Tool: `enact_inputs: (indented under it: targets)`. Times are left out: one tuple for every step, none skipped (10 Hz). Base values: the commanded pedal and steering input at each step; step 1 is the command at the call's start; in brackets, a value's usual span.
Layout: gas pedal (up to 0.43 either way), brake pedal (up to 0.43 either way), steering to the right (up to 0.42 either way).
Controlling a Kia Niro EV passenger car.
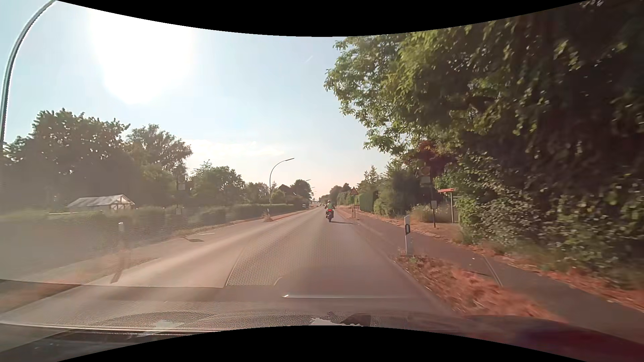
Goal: Follow the waypoints while adhering to traffic rules and regulations
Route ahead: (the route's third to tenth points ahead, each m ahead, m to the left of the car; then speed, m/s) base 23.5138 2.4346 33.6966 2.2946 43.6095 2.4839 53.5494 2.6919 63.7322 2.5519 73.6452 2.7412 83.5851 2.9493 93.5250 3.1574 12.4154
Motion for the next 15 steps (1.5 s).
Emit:
enact_inputs:
  targets:
    - [0.177, 0.000, -0.004]
    - [0.177, 0.000, -0.003]
    - [0.177, 0.000, -0.002]
    - [0.177, 0.000, 0.000]
    - [0.177, 0.000, -0.001]
    - [0.177, 0.000, 0.000]
    - [0.177, 0.000, -0.001]
    - [0.177, 0.000, 0.000]
    - [0.177, 0.000, -0.001]
    - [0.177, 0.000, 0.000]
    - [0.177, 0.000, -0.001]
    - [0.177, 0.000, -0.001]
    - [0.177, 0.000, -0.001]
    - [0.177, 0.000, 0.000]
    - [0.177, 0.000, -0.001]
